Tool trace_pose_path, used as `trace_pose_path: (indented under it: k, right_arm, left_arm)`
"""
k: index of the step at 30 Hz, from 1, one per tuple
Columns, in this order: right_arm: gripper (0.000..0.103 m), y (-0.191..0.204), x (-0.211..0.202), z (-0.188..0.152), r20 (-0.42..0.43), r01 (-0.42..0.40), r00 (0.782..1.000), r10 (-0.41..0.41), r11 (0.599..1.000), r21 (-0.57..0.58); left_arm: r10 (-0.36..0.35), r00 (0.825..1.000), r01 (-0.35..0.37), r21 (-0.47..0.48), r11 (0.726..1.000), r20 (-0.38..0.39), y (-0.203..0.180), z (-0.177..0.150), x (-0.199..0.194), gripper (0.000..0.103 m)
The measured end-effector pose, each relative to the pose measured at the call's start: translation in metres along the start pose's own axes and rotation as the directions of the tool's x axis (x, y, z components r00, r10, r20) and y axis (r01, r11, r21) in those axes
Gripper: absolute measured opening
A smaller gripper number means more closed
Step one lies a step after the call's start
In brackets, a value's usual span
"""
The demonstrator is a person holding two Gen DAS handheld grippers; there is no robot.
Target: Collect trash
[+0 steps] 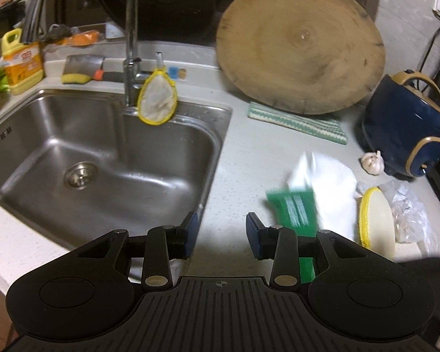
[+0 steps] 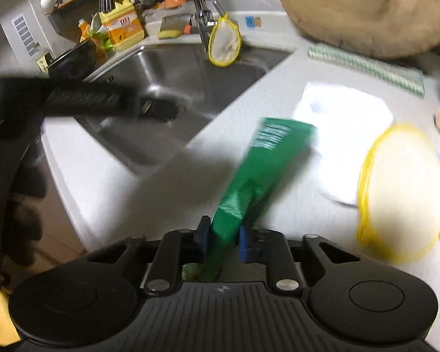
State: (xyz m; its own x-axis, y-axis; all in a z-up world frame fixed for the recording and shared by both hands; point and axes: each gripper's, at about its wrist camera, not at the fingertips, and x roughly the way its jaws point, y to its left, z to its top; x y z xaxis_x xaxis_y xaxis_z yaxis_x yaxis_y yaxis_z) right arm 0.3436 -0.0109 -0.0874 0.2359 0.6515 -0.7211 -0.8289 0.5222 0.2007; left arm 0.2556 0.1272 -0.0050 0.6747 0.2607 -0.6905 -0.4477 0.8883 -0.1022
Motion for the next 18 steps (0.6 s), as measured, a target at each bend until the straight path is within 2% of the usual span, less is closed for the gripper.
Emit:
trace_pose_path:
  k: [5,9,13,16,18]
  right_arm:
    - [0.014,-0.027,0.012,0.033,0.067,0.075,0.995,-0.076,0.997,0.024]
    - [0.016,-0.055,0.018,0.048,0.085,0.14,0.986,-0.146,0.988,0.071]
    - [0.035,-0.075,0.002,0.046,0.117,0.166,0.977,-0.178,0.98,0.106]
    - [0.044,-0.083,-0.012,0.036,0.14,0.228,0.961,-0.238,0.97,0.082]
    - [0.045,-0.091,-0.018,0.026,0.139,0.29,0.945,-0.297,0.955,0.07]
  left_arm:
    - [0.013,1.0,-0.013,-0.002,1.0,-0.002,0.001,0.0,-0.003,0.041]
    - [0.01,1.0,-0.01,0.012,1.0,-0.011,-0.004,-0.001,-0.001,0.041]
    - [0.0,1.0,0.001,0.03,1.0,-0.021,-0.011,-0.001,0.003,0.041]
    - [-0.012,1.0,0.013,0.045,0.999,-0.029,-0.018,0.0,0.006,0.041]
    - [-0.026,0.999,0.028,0.063,0.998,-0.032,-0.026,0.0,0.009,0.041]
